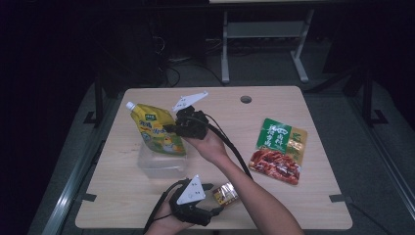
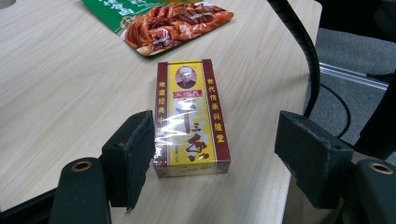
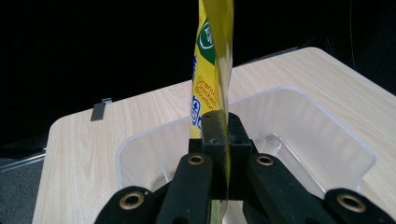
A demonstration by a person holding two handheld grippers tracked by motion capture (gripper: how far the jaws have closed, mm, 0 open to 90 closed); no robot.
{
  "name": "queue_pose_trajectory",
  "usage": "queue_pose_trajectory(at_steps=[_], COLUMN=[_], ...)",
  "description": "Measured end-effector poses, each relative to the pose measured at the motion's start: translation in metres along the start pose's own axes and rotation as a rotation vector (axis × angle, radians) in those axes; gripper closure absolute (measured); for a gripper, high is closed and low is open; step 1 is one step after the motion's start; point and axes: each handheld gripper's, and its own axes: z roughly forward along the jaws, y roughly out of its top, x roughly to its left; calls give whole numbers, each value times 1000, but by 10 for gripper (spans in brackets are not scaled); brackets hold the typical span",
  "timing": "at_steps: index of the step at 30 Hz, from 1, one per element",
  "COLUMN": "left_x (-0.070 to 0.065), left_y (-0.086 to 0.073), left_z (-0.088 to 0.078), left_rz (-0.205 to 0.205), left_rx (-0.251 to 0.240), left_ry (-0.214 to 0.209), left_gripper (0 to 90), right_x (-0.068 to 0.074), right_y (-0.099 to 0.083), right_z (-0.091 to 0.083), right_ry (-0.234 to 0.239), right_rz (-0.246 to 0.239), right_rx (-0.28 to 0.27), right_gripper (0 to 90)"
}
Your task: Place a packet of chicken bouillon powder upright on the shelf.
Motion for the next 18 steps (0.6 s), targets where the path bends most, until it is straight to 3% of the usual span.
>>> queue_pose_trajectory(at_steps=[5,18], left_x=[0,1], left_y=[-1,-1], left_z=[0,0], left_rz=[-22,-13], left_rx=[-3,3], left_ry=[3,-2], left_gripper=[281,280], right_x=[-1,-2], right_y=[-5,-16], right_z=[6,18], right_ry=[1,10], right_rz=[10,41], right_rx=[6,11], right_gripper=[899,898])
